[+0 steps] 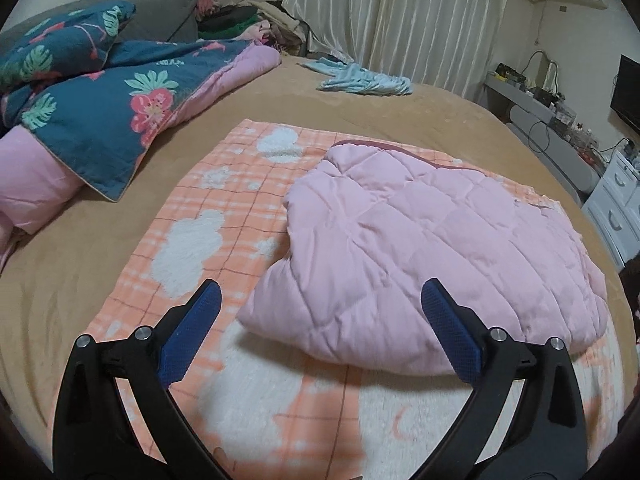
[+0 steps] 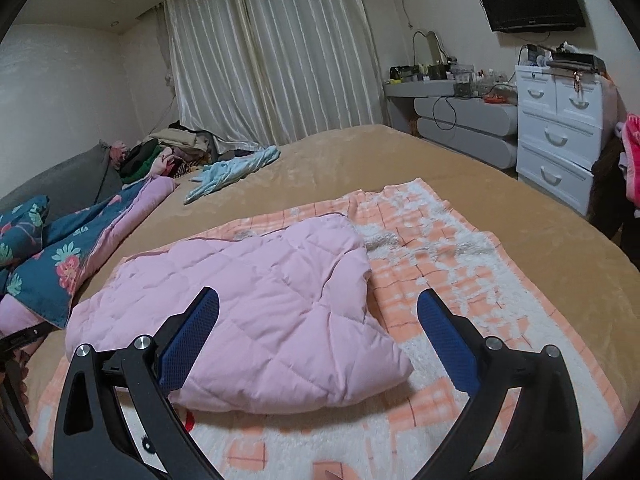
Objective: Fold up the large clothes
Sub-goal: 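Move both tools to the side of the folded pink jacket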
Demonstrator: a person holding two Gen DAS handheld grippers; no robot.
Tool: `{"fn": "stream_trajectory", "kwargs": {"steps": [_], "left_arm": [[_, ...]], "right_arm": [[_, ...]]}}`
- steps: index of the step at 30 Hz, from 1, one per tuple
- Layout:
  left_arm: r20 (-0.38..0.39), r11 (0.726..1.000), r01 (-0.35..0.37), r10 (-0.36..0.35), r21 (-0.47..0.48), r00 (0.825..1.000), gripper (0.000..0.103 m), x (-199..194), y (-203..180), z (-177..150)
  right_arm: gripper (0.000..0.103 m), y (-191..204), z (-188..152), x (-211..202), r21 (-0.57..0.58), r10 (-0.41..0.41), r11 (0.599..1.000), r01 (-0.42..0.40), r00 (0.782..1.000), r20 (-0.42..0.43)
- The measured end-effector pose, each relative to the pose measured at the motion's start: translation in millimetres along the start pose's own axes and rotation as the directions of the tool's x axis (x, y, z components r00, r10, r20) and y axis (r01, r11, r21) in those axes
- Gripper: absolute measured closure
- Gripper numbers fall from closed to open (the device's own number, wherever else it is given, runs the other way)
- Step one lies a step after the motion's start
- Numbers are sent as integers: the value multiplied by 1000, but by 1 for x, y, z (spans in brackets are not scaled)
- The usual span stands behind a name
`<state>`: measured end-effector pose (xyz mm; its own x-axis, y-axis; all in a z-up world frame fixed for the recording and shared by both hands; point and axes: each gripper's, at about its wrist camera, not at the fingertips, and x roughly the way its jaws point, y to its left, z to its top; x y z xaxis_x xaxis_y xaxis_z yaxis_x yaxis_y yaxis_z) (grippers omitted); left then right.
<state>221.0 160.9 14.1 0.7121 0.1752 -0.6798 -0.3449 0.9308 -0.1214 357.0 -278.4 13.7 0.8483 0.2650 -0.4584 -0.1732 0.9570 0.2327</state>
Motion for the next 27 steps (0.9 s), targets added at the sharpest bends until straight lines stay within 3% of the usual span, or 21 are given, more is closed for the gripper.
{"fn": "stream_trajectory", "kwargs": {"steps": [8,19,23,27], "left_arm": [[11,999,-24,24,35,1000,9,-22,-1,-18],[-81,999,-33,34,23,996,9,-2,-3,-52],[-125,1000,-10,7,-26,992,9,13,-1,-57],[-179,988,46,-73,-150,981,9,38,5,-57]], "right_arm": [[4,11,-19,-22,-61,-53,997,55,998,26],[4,-3,-53,-6,95,-54,994,60,996,-73],[4,-12,-66,14,166,-42,984,65,989,-142],[4,-18,-75,34,218,-22,974,68,978,-210]]}}
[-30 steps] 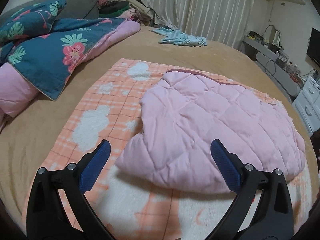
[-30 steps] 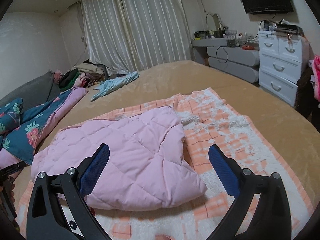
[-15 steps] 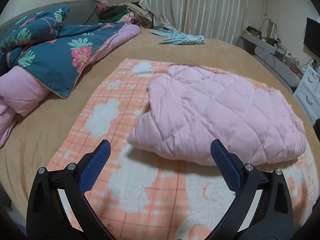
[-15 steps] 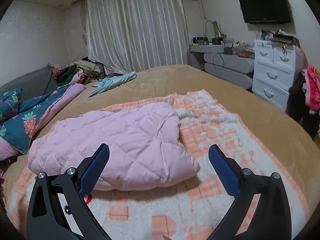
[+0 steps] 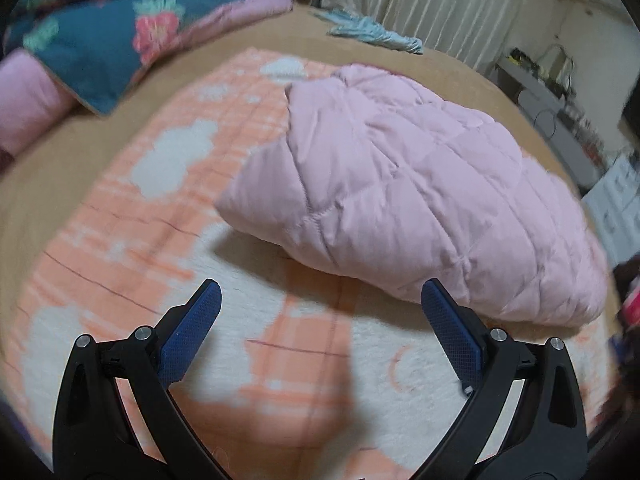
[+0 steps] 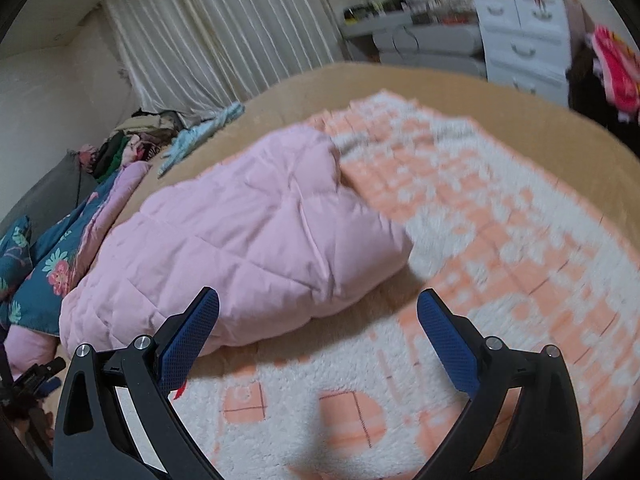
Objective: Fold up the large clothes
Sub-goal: 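Move both tools to the side of the folded pink jacket, then grasp the jacket side with the right tool while the left tool grasps it too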
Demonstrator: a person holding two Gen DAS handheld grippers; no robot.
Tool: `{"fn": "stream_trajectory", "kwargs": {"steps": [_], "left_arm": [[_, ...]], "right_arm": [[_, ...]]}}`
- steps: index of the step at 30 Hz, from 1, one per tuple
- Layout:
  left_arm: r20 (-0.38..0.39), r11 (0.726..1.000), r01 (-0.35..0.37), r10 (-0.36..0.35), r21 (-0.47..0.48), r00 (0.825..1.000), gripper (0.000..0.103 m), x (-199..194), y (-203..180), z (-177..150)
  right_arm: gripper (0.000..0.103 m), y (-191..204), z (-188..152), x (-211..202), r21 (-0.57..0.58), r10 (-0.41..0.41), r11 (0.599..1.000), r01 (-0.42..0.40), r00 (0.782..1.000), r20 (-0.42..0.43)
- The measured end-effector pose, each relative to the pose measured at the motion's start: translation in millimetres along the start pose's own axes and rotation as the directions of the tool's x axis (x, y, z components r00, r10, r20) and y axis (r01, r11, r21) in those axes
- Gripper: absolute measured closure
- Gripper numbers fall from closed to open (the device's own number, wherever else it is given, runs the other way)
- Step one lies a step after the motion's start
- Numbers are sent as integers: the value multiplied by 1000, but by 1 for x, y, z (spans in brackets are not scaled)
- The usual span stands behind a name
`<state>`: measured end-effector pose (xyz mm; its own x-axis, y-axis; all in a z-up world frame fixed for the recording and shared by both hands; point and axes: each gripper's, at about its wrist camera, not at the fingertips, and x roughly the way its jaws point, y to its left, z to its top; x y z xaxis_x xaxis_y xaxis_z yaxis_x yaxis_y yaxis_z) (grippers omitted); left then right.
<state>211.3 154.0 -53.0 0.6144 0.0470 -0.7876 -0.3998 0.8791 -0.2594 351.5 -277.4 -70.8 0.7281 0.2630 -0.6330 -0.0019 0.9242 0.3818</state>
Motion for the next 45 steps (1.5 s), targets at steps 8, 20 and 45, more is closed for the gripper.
{"fn": "stream_trajectory", "kwargs": {"steps": [8,20,45], "left_arm": [[-23,947,147,-160,-285,987,9,39,18,22],[-15,919,163,-181,-359,983,8,82,18,36],[65,941,177,-165,-289,984,30,94,1,51]], "right_arm": [[4,-2,-4,26,67,32,997,-27,997,-69],[4,-11,10,71,243,153,963,-119,980,-129],[61,14,39,104,110,303,949,-294,950,-70]]}}
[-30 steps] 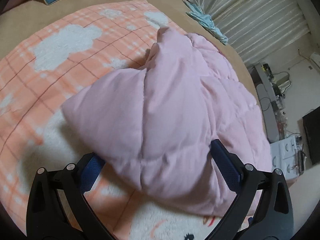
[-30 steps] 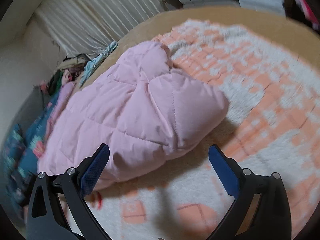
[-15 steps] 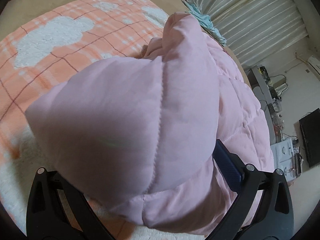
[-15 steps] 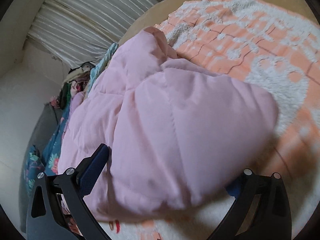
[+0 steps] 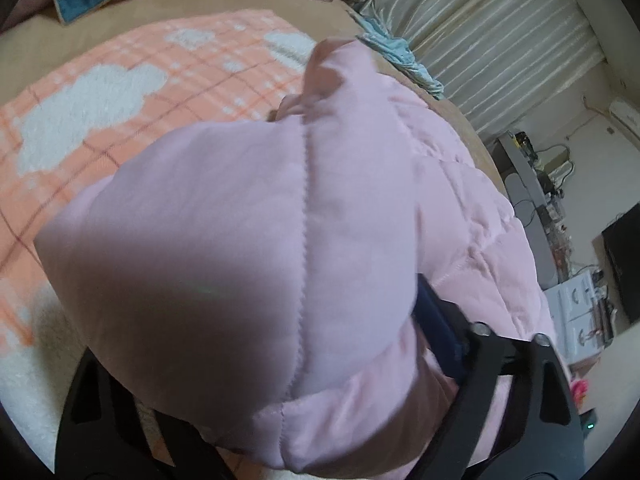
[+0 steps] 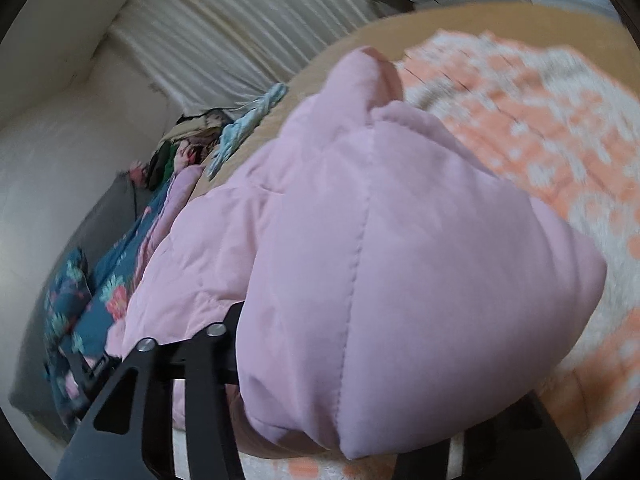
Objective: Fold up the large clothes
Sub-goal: 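Grasp the jacket side with the right tool while the left tool grasps it too, then lift the jacket side with both tools and fold it over the middle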
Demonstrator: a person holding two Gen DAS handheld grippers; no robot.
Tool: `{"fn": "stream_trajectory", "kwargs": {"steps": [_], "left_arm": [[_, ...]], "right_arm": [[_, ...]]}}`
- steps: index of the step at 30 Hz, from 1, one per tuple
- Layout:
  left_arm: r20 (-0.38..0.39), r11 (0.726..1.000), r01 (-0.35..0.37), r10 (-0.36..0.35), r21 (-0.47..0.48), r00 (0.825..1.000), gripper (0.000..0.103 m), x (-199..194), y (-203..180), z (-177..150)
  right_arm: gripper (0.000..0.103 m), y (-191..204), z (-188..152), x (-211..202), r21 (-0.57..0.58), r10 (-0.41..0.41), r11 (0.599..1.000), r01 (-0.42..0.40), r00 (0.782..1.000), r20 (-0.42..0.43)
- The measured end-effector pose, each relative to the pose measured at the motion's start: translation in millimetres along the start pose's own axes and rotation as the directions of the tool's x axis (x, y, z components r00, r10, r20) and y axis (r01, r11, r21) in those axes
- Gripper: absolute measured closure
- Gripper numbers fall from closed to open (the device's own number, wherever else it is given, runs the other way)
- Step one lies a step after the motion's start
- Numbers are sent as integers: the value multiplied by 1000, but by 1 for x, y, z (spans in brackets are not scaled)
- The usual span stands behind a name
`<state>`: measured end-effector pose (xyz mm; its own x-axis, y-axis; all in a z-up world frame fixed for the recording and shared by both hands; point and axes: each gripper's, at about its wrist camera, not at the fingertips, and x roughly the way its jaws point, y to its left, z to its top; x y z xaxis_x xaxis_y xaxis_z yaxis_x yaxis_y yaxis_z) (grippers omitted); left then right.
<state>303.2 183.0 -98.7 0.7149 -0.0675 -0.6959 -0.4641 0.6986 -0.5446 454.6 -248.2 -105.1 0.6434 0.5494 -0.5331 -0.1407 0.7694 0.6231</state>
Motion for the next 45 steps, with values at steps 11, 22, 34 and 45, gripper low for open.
{"fn": "stream_trajectory", "kwargs": {"steps": [11,22,34,45], "left_arm": [[94,985,-51,35,167,995,74,-31,-37,0],[182,937,-80,18,339,983,77,-87,-77,-5],[161,920,-95,35,380,986,78,-119,-63,-21],[151,908,-102,43,406,988,77,-143,-51,-43]], "right_arm": [[69,33,1,-12,-182,-58,981,63,998,32],[74,87,-11,-62,-423,-57,898,122,985,162],[75,94,-39,-106,-496,-70,855,151,982,178],[75,87,-65,-132,-482,-85,862,160,981,174]]}}
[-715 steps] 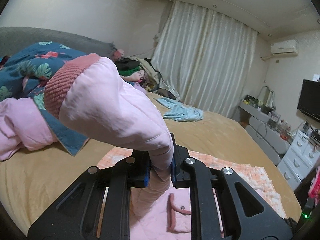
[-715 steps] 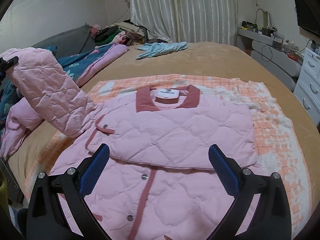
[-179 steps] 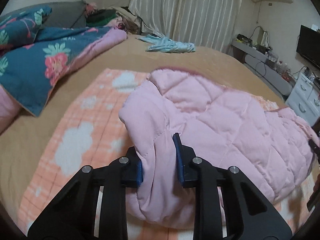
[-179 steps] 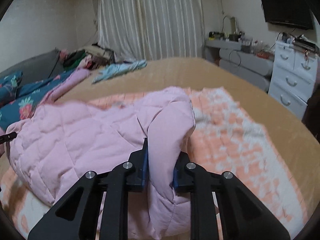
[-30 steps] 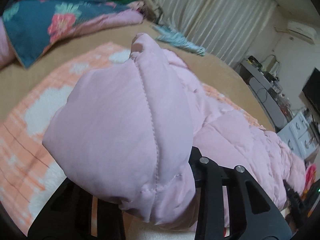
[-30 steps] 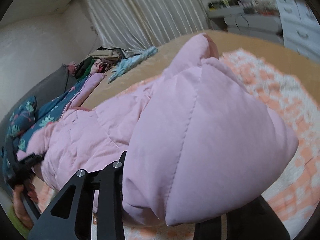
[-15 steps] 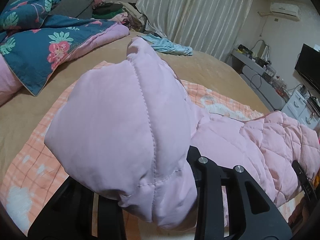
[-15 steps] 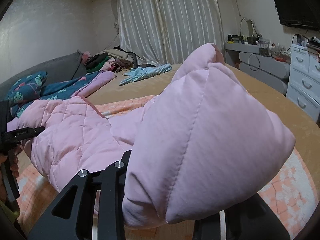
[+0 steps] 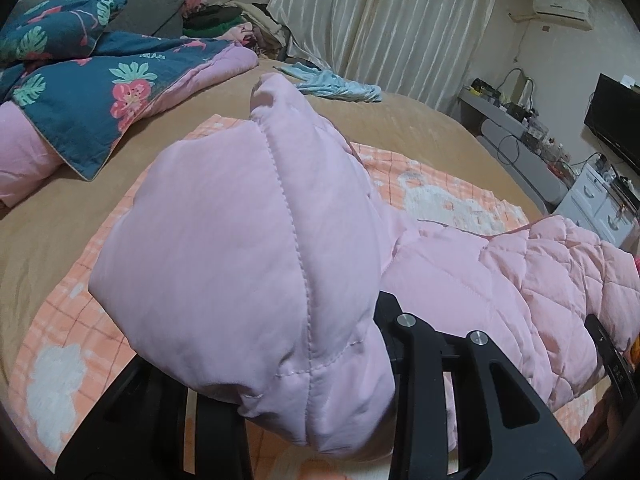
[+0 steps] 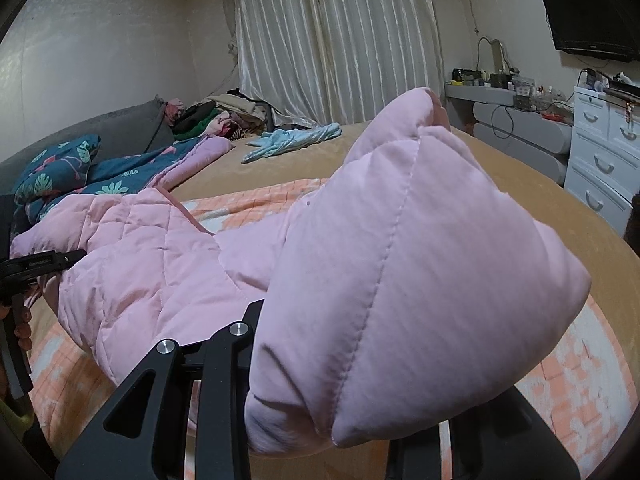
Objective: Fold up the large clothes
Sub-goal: 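Lift the jacket side with both tools and fold it over the middle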
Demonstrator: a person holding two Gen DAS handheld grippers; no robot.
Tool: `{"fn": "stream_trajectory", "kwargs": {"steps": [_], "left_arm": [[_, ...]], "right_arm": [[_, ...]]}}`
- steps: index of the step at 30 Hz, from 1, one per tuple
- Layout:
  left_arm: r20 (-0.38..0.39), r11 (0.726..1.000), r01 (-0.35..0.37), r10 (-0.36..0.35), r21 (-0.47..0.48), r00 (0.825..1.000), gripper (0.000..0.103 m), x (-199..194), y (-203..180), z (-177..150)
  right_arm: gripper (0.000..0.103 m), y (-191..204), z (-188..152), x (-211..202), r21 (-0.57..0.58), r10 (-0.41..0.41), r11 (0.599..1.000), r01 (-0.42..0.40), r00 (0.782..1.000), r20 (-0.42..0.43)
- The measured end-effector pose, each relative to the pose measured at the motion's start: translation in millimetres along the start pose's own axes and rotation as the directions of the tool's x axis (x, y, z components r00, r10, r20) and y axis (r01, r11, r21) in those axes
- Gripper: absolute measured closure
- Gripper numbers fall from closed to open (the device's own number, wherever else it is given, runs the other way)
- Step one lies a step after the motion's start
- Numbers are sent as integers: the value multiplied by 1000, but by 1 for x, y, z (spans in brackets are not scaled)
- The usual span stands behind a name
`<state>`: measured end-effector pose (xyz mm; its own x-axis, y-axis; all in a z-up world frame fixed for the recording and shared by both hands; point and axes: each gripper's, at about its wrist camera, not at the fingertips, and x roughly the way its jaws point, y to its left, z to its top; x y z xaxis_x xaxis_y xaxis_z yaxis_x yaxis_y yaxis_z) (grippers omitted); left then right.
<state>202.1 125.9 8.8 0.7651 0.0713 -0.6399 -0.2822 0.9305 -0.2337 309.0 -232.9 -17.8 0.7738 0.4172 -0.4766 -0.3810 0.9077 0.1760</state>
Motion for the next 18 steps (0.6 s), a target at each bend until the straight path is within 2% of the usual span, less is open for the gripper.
{"fn": "stream_trajectory", "kwargs": {"steps": [18], "left_arm": [[-23,1000,-6,7,24,1000,77,-29,10,-36]], "right_arm": [[74,3,-34,-34,26,-23,999,25,998,-52]]}}
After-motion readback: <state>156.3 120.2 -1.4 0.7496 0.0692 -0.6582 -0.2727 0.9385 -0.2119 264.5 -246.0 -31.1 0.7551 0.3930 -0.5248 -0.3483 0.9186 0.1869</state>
